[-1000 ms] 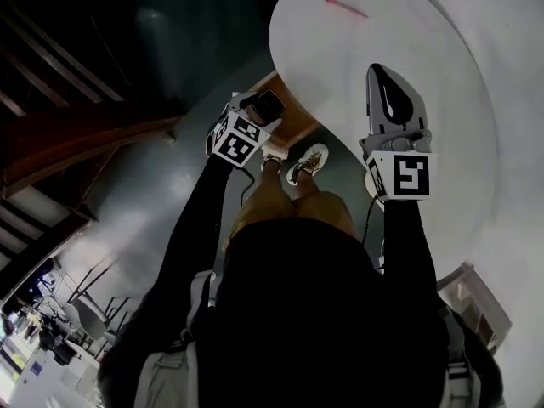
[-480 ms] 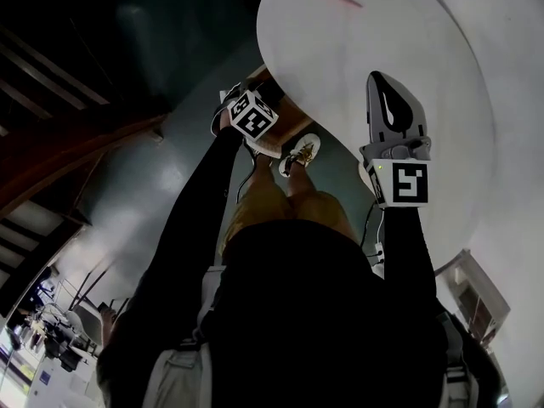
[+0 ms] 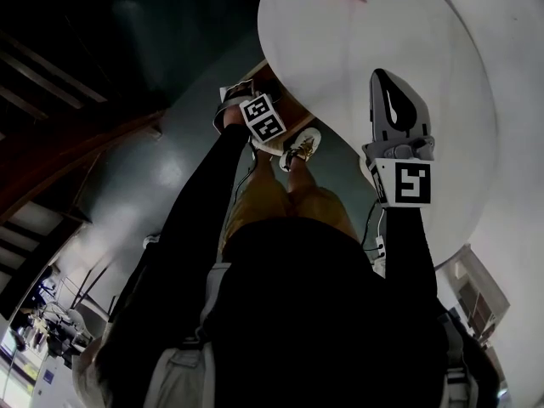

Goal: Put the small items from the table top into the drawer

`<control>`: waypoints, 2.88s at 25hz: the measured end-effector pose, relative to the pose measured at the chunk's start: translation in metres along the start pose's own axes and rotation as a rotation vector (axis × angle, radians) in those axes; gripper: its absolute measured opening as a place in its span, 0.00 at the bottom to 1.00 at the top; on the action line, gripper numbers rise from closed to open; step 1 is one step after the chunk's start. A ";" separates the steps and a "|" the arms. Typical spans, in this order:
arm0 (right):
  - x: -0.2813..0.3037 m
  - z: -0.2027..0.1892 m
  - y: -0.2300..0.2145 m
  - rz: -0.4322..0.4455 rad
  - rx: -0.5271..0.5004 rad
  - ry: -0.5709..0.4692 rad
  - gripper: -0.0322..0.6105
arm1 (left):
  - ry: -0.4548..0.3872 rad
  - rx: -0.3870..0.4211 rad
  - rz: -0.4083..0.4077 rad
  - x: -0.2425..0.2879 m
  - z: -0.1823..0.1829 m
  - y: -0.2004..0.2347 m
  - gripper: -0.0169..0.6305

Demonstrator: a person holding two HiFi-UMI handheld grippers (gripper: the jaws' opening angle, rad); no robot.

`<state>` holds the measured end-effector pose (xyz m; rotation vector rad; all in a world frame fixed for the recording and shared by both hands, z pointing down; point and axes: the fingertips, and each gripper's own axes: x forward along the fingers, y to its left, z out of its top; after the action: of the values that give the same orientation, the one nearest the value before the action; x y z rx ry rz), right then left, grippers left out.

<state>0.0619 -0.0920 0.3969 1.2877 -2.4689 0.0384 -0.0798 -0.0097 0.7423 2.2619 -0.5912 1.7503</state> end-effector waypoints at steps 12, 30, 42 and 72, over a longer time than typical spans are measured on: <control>0.005 0.001 0.009 0.013 -0.005 0.003 0.09 | 0.012 -0.011 0.018 0.001 -0.002 0.002 0.55; 0.003 0.002 0.008 0.007 -0.002 0.005 0.09 | 0.028 -0.007 0.003 0.001 -0.006 0.001 0.55; -0.001 0.006 0.006 -0.008 0.017 -0.016 0.09 | 0.029 -0.006 0.003 0.002 -0.005 0.001 0.55; -0.001 0.099 -0.041 -0.089 -0.001 -0.265 0.09 | -0.803 -0.146 0.427 -0.333 0.179 0.128 0.45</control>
<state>0.0659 -0.1336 0.2983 1.4851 -2.6238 -0.1659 -0.0497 -0.1378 0.3655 2.8228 -1.3731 0.7906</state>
